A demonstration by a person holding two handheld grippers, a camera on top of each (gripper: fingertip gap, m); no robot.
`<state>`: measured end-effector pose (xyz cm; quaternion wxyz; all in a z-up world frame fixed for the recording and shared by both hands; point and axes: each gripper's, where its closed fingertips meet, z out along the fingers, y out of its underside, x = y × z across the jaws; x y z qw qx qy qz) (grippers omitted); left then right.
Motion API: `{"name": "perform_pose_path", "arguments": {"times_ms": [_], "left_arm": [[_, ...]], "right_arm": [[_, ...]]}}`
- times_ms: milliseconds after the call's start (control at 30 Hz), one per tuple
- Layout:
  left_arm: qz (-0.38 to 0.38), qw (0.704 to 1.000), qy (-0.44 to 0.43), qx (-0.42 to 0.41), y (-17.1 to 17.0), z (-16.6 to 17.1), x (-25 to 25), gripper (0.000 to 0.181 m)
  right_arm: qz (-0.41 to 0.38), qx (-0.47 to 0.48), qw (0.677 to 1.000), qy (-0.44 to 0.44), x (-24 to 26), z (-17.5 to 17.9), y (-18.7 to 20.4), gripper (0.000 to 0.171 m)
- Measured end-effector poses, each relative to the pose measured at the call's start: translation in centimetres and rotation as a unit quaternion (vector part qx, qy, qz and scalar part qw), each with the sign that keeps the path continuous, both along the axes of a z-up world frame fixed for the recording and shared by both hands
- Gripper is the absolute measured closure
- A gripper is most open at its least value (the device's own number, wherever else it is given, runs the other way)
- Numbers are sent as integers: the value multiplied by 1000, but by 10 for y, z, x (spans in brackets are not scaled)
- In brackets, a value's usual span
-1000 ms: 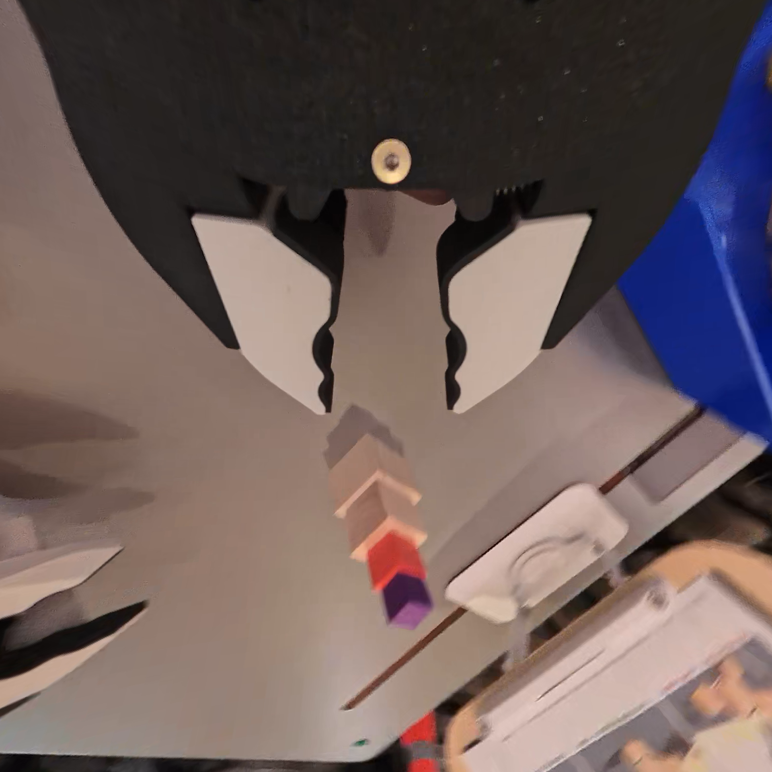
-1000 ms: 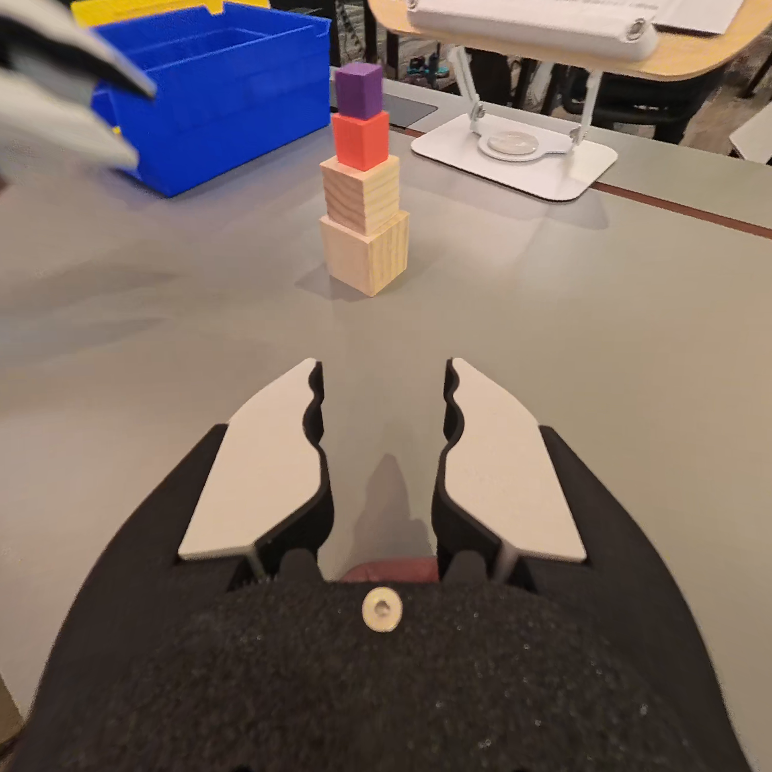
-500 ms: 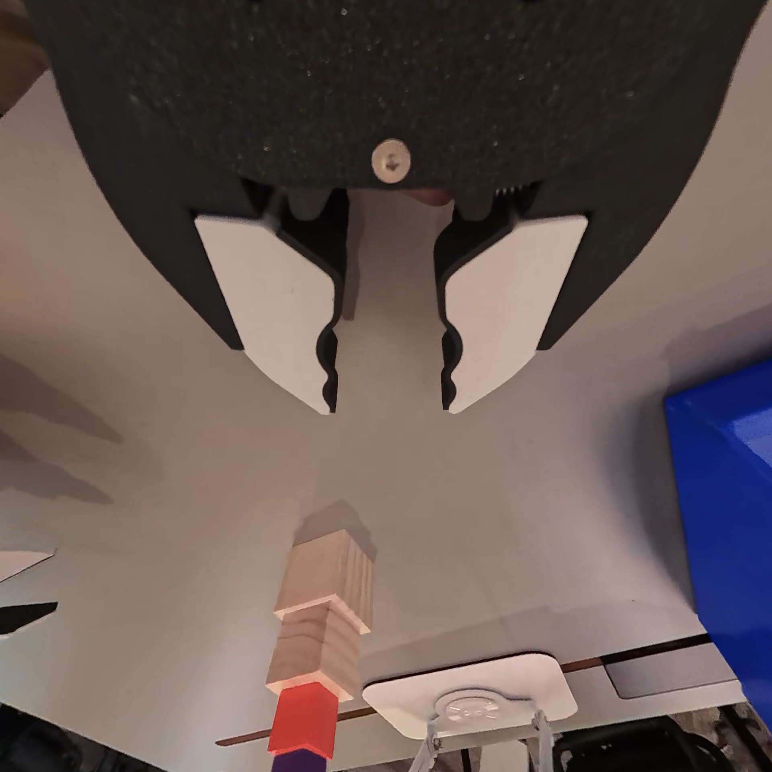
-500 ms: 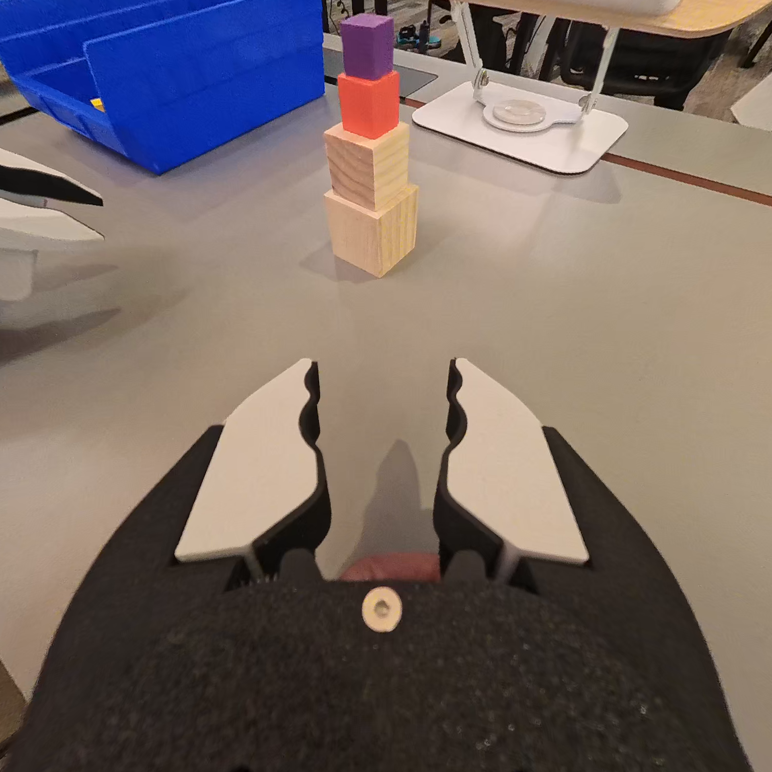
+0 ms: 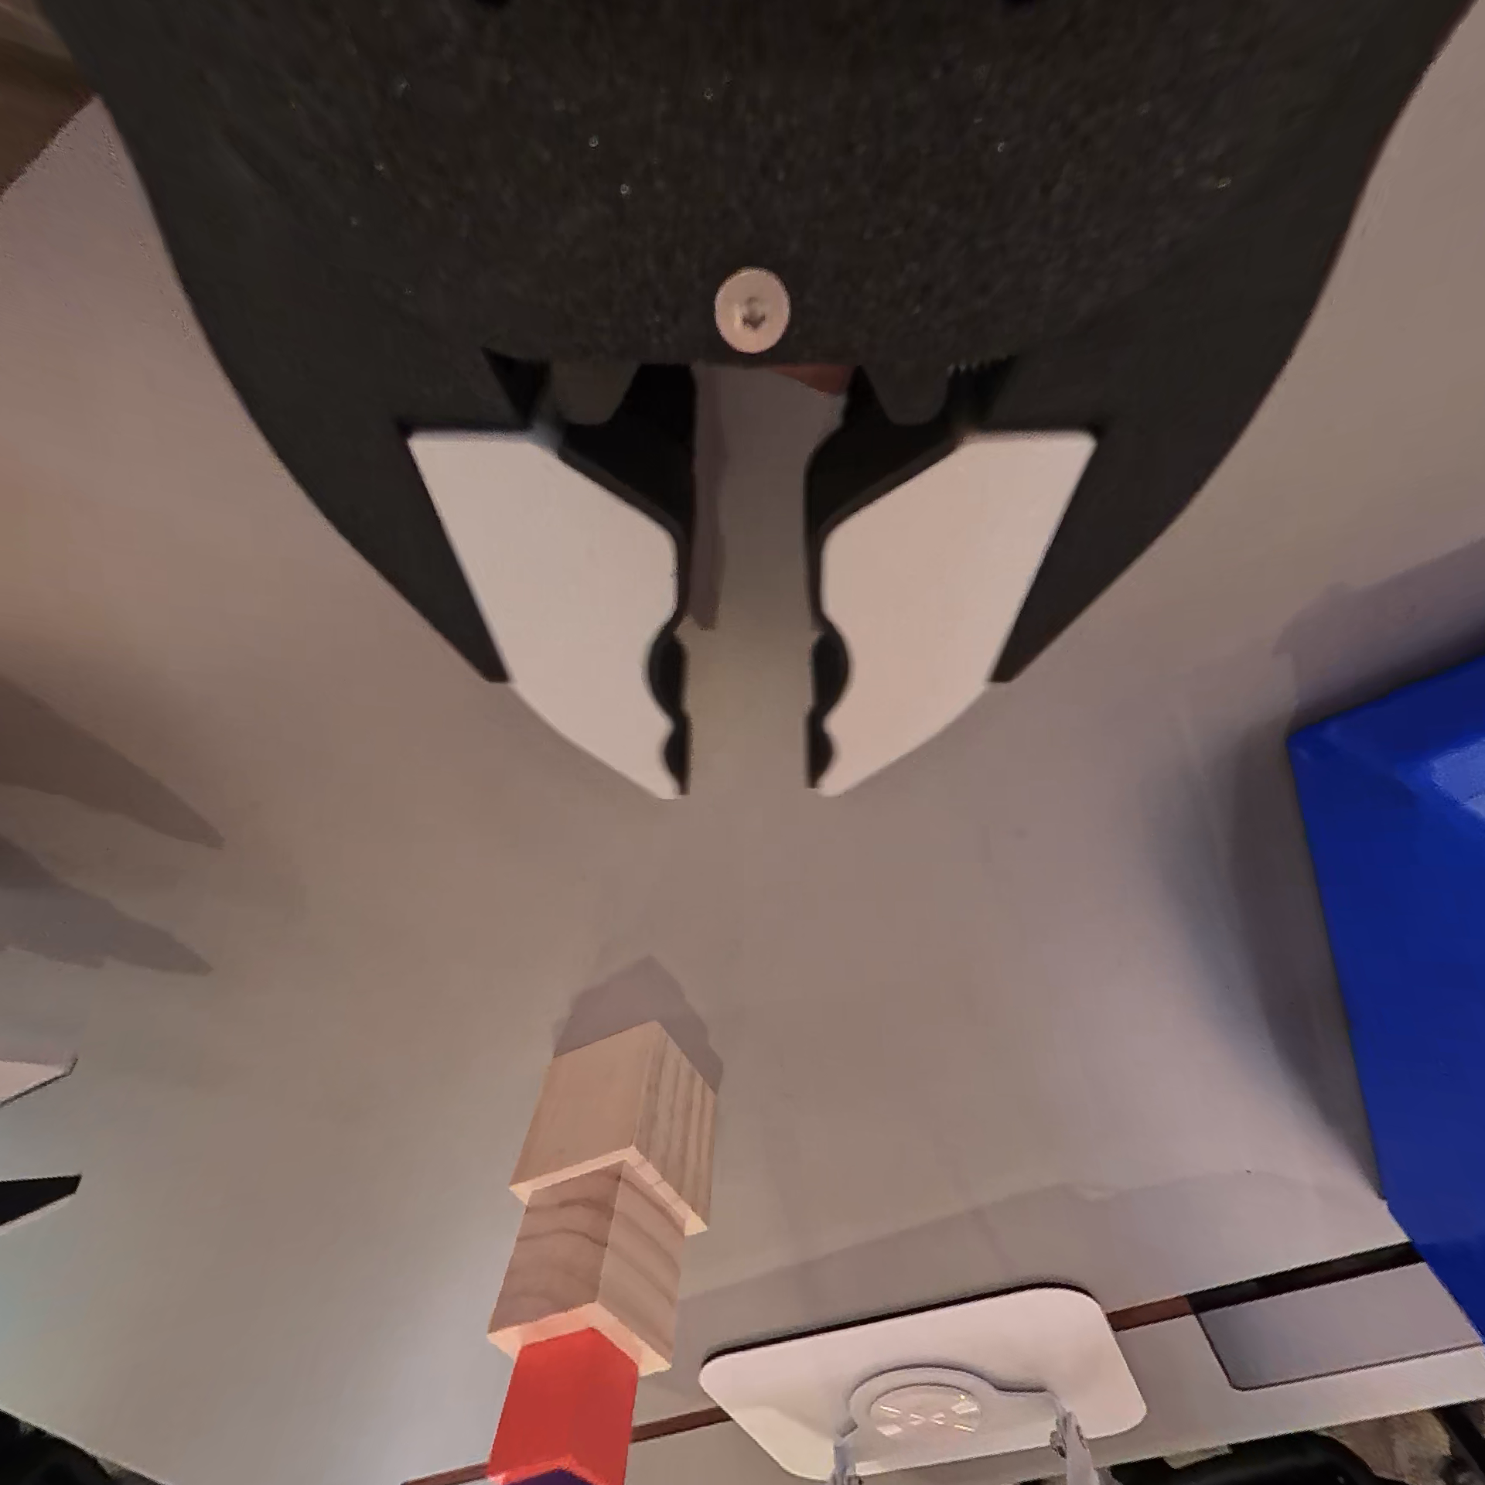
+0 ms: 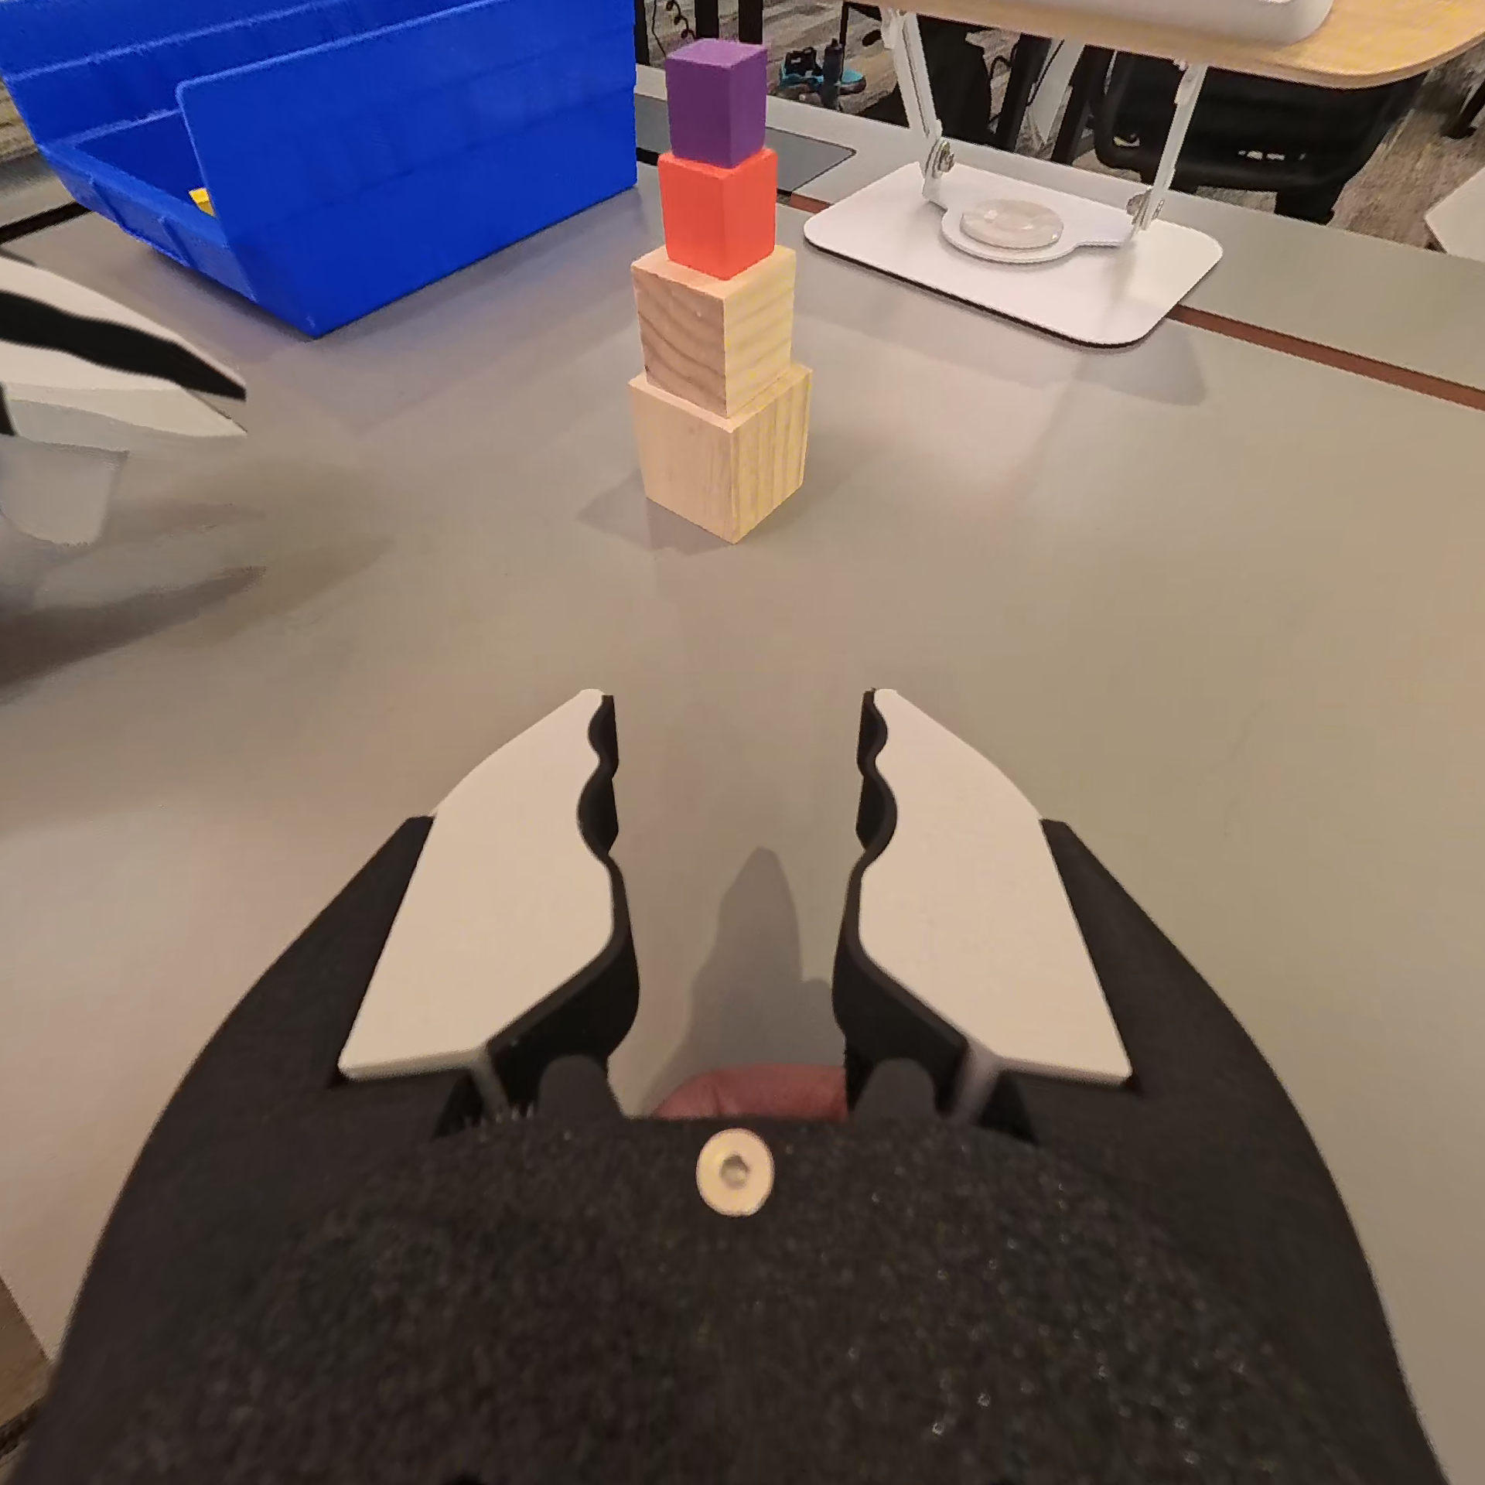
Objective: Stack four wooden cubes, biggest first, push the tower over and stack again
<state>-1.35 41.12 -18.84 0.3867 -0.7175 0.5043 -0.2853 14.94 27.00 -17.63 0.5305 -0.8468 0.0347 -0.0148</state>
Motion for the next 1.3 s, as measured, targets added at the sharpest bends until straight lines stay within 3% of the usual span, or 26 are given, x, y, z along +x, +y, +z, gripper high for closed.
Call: {"name": "perform_pose_path", "arguments": {"times_ms": [33, 67, 267, 400, 500, 700, 933, 1300], "left_arm": [[-11, 1000, 8, 0, -2, -1, 2, 176], [-13, 1000, 17, 2, 1, 0, 4, 181], [-49, 990, 132, -9, 33, 1, 34, 181], [-103, 973, 193, -78, 49, -15, 67, 181], [-138, 960, 242, -43, 62, -25, 83, 181], [-185, 945, 263, -63, 66, -28, 109, 181], [-222, 936, 256, -90, 45, -28, 143, 181], [-302, 921, 233, -83, -25, -3, 215, 181]], "right_arm": [[1, 0, 1000, 0, 0, 0, 0, 114], [2, 0, 1000, 1, 0, 0, 0, 114], [15, 1, 1000, 0, -6, 3, 5, 114], [23, 5, 1000, 0, -11, 5, 7, 115], [26, 5, 1000, -2, -13, 6, 6, 115], [23, 2, 1000, -1, -8, 5, -2, 115], [12, 5, 1000, 2, -1, 5, -10, 115], [-8, 8, 1000, 18, 15, 2, -25, 117]]}}
